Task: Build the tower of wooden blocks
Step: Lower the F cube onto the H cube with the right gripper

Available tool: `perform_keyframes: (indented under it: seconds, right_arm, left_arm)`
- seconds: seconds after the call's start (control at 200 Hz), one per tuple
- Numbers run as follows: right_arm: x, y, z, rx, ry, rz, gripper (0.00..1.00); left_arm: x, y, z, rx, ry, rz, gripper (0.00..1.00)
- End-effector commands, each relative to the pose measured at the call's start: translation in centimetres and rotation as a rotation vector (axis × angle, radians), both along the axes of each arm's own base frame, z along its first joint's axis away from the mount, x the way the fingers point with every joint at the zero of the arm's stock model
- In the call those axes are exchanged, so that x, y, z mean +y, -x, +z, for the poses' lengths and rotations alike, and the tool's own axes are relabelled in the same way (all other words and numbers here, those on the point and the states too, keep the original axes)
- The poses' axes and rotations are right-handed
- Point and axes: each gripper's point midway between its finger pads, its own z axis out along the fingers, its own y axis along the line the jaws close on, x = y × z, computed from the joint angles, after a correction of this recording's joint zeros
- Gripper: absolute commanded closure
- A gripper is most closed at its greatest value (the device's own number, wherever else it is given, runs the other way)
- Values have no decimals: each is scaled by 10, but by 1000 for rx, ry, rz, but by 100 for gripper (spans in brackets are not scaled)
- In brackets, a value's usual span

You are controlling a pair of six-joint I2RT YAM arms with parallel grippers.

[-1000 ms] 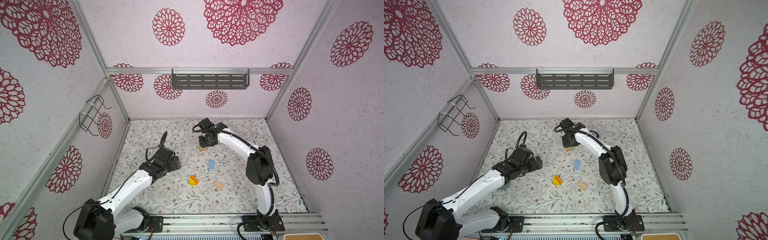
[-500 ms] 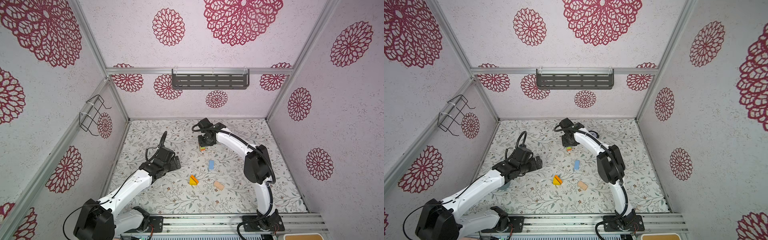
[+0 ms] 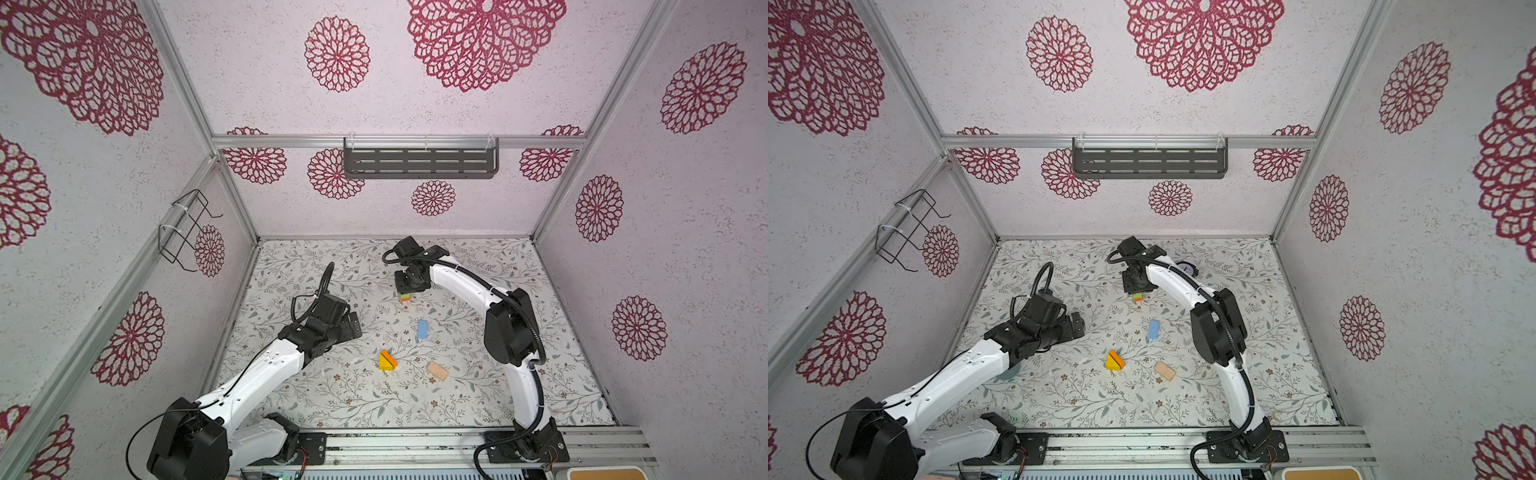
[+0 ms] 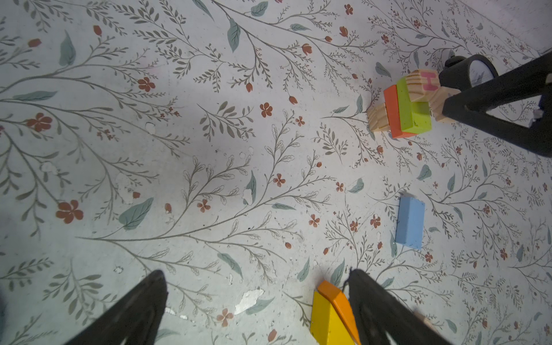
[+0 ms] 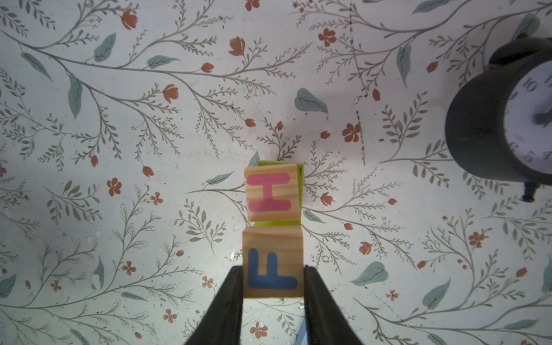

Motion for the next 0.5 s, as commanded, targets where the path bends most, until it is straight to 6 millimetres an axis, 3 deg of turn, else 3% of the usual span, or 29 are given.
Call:
perform_keyframes:
  seconds: [0.0,0.495]
  right_arm:
    - [3,-5,8,-7,-30,-14,65]
    - [0,-9,4,-10,-6,-18,65]
  left_arm:
    - [2,-2,-4,-1,1,5,3]
    - [2,-3,-6,5,5,4,3]
